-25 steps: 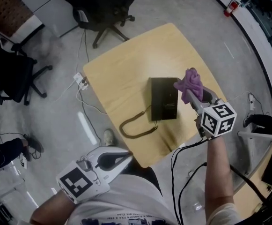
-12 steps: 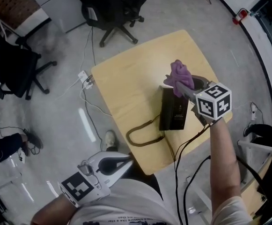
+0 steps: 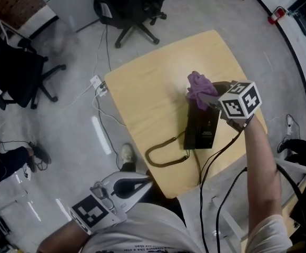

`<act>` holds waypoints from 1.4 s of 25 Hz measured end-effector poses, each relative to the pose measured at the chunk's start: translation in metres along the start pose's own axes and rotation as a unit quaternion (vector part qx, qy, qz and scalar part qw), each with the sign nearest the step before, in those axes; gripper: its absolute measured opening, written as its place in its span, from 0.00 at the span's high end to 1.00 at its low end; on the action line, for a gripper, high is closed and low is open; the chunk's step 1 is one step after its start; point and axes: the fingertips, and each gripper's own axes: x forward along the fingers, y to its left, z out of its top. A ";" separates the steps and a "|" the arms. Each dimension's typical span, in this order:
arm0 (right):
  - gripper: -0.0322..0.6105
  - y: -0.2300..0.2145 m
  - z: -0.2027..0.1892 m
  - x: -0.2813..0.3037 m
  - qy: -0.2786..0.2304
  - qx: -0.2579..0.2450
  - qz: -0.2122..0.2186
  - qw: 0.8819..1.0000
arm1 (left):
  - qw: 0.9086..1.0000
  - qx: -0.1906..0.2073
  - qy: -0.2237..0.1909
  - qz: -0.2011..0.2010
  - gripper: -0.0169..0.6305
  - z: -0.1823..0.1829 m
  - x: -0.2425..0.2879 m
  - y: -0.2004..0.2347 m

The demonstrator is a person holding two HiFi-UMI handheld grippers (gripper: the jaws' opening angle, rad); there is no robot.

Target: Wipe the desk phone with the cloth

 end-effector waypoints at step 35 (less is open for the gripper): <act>0.76 -0.031 -0.109 -0.041 -0.159 0.205 -0.025 0.966 | 0.998 0.024 0.045 -0.043 0.97 -0.001 0.031 -0.026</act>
